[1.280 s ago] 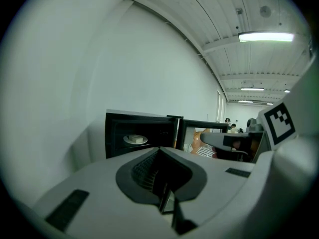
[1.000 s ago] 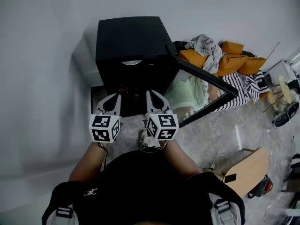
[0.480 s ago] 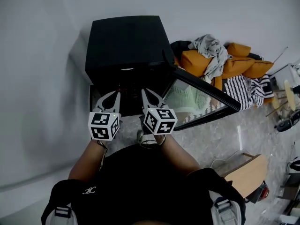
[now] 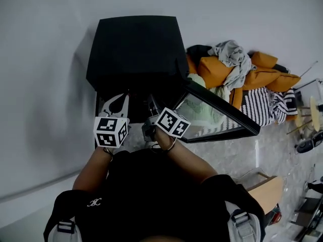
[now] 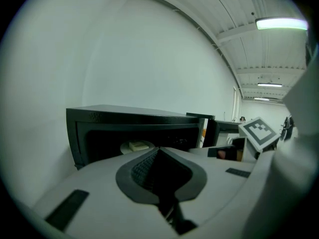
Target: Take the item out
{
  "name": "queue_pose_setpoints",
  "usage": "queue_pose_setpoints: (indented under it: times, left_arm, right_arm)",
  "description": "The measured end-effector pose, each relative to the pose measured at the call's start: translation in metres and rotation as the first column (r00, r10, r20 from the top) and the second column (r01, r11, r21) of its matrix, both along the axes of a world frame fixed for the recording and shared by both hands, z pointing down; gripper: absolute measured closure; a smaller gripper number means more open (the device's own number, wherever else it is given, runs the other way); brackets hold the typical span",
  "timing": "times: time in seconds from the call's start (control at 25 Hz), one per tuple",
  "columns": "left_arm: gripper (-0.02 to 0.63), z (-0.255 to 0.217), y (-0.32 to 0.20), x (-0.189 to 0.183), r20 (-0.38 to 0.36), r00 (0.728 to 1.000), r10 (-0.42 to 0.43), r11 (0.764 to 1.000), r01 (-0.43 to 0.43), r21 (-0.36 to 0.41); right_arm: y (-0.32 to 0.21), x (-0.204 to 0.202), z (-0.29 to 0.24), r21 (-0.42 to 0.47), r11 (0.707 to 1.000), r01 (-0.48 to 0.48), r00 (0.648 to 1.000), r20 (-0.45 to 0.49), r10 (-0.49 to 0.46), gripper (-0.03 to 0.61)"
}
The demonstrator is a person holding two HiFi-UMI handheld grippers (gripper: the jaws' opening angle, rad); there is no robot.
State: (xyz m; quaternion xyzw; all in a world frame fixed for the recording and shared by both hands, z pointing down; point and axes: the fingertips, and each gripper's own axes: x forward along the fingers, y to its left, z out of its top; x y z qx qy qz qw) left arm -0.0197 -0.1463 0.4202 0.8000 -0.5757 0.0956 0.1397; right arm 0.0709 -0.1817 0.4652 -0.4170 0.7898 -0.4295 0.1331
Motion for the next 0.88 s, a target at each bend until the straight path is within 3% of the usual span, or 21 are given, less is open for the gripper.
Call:
queue_pose_setpoints:
  times: [0.12,0.28,0.52,0.88]
  left_arm:
    - [0.606,0.001,-0.004,-0.004,-0.003,1.0,-0.029,1.0,0.029,-0.005]
    - [0.606,0.002,-0.006,-0.008,0.001,0.999,-0.045,0.999,0.045,-0.014]
    - [0.606,0.011,-0.015,-0.016,0.017,1.0,-0.024,0.999,0.024,-0.026]
    - [0.606,0.017,-0.025,-0.034,0.06,0.995,0.078,0.995,-0.074,-0.064]
  right_arm:
    - [-0.013,-0.001,0.009,-0.08,0.997,-0.014,0.996,0.09,0.021,0.567]
    - [-0.025,-0.009,0.024,-0.177,0.984,-0.019,0.982,0.182,0.052,0.518]
    - [-0.048,-0.019,0.054,-0.326,0.945,-0.04,0.921,0.355,0.162,0.5]
    - [-0.087,-0.017,0.075,-0.344,0.916,-0.205,0.853,0.397,0.34,0.5]
